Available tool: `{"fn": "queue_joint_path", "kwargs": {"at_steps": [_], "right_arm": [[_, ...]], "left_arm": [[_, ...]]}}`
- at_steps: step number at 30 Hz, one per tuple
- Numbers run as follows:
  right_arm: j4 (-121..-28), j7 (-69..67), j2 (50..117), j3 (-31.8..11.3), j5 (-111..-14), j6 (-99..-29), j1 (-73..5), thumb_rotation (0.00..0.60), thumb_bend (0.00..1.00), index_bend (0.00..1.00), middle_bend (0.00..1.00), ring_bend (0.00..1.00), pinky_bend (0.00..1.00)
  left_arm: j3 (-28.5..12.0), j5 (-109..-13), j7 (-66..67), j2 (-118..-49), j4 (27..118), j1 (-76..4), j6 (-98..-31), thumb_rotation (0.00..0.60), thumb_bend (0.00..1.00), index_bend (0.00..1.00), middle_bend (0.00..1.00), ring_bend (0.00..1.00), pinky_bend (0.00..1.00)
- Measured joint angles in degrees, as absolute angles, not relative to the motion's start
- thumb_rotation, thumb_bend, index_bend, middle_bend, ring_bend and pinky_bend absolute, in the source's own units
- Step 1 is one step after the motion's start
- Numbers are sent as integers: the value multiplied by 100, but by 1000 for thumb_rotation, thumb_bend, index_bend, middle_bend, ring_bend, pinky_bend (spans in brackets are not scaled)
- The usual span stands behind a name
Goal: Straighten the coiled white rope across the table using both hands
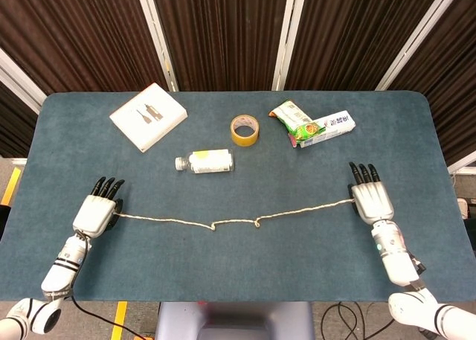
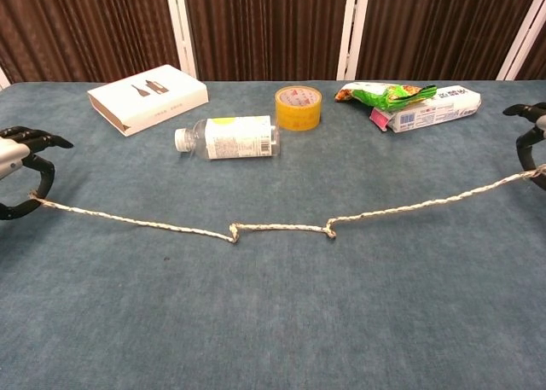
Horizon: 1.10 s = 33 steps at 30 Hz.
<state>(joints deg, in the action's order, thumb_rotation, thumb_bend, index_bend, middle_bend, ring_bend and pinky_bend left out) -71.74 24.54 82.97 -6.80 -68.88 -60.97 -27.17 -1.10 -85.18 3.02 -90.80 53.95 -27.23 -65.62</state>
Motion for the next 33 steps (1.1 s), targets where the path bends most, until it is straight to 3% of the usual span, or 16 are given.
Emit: {"fn": "queue_joint_path", "kwargs": {"at_steps": [33], "right_arm": [[-5885, 1397, 8315, -622, -6663, -5567, -2424, 600, 614, 832, 110, 0, 0]], "left_arm": [[-94, -8441, 472, -9197, 5236, -2754, -6331, 600, 539, 692, 86, 0, 49]]}}
